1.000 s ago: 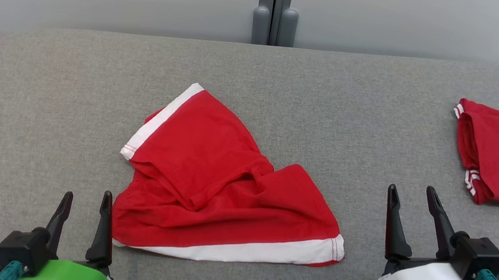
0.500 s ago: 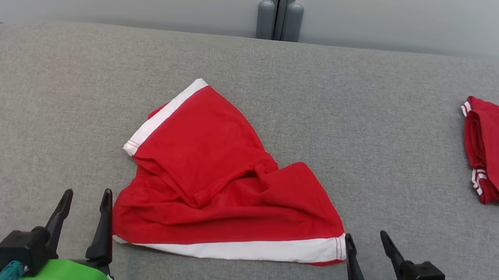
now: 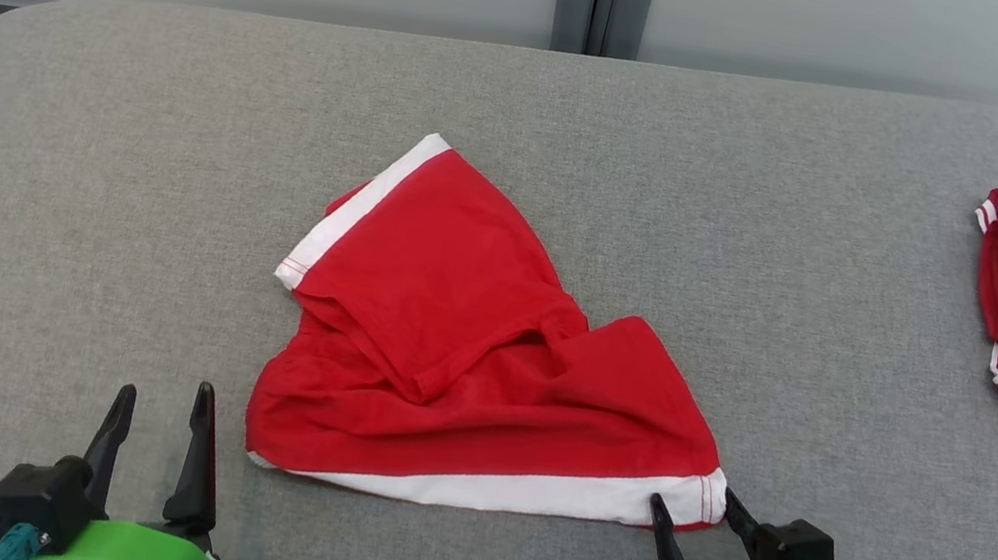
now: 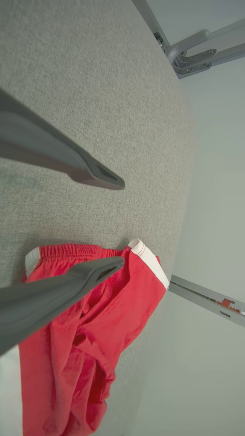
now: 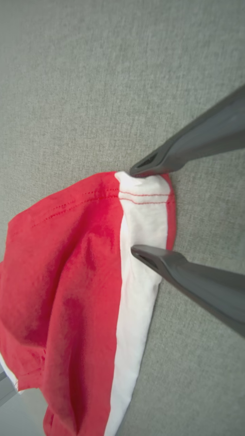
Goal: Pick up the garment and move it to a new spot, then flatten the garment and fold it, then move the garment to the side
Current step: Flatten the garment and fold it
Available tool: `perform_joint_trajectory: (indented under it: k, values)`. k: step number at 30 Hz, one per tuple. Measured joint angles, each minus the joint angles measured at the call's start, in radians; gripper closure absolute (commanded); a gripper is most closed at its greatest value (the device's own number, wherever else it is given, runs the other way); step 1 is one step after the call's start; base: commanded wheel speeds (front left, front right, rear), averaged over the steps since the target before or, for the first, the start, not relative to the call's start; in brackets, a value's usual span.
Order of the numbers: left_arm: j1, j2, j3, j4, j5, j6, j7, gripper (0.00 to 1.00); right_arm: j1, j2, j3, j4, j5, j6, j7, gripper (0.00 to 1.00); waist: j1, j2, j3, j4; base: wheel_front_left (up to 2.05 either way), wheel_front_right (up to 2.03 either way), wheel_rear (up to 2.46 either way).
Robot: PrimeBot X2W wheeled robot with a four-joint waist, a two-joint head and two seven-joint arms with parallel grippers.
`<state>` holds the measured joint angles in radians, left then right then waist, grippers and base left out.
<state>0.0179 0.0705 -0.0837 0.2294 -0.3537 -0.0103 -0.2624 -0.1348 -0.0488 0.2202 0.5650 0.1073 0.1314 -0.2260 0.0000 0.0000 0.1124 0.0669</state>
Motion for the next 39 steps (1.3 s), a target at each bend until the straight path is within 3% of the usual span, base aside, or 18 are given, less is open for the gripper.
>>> perform_joint_trajectory:
  k: [1, 3, 7, 8, 14, 28, 32, 35, 37, 39]
  values:
    - [0.001, 0.0, 0.0, 0.008, 0.0, -0.004, 0.0, 0.0, -0.004, 0.0, 0.002, 0.007, 0.002, 0.0, 0.0, 0.0, 0.0, 0.0, 0.001, 0.003, 0.0, 0.0, 0.0]
    - [0.008, 0.0, -0.005, 0.042, -0.007, -0.017, 0.008, 0.0, -0.015, 0.0, 0.009, 0.02, 0.006, 0.0, -0.003, 0.41, 0.0, 0.0, 0.003, 0.008, 0.0, 0.0, 0.0]
    - [0.027, 0.021, -0.035, 0.109, -0.021, -0.057, 0.07, 0.0, -0.024, -0.001, 0.007, 0.039, 0.013, 0.0, -0.007, 0.78, 0.0, 0.0, 0.0, 0.01, 0.0, 0.0, 0.0]
    - [0.027, 0.025, -0.04, 0.119, -0.023, -0.064, 0.076, 0.0, -0.026, -0.001, 0.005, 0.042, 0.013, 0.0, -0.011, 1.0, 0.0, 0.0, 0.0, 0.009, 0.0, 0.0, 0.0]
    - [-0.008, 0.035, -0.087, 0.187, -0.034, -0.095, 0.094, 0.0, -0.041, -0.001, -0.014, 0.055, 0.016, 0.0, -0.02, 1.0, 0.0, 0.0, -0.003, 0.003, 0.0, 0.0, 0.0]
    - [-0.127, 0.043, -0.178, 0.34, -0.067, -0.115, 0.056, 0.0, -0.057, -0.001, -0.013, 0.072, 0.017, 0.0, -0.031, 1.0, 0.0, 0.0, -0.007, -0.018, 0.0, 0.0, 0.0]
    - [-0.141, 0.043, -0.206, 0.349, -0.086, -0.118, 0.034, 0.45, -0.06, -0.001, -0.011, 0.076, 0.021, 0.0, -0.031, 1.0, 0.0, 0.0, -0.009, -0.022, 0.0, 0.0, 0.0]
    - [-0.148, 0.044, -0.232, 0.336, -0.125, -0.118, 0.022, 0.67, -0.06, -0.001, -0.012, 0.077, 0.022, 0.0, -0.032, 1.0, 0.0, 0.0, -0.009, -0.024, 0.0, 0.0, 0.0]
    - [-0.149, 0.052, -0.25, 0.328, -0.144, -0.118, 0.015, 0.98, -0.06, -0.001, -0.012, 0.077, 0.022, 0.0, -0.033, 1.0, 0.0, 0.0, -0.008, -0.025, 0.0, 0.0, 0.0]
    - [-0.149, 0.065, -0.264, 0.319, -0.161, -0.119, 0.013, 1.0, -0.061, -0.001, -0.013, 0.077, 0.022, 0.0, -0.033, 1.0, 0.0, 0.0, -0.007, -0.025, 0.0, 0.0, 0.0]
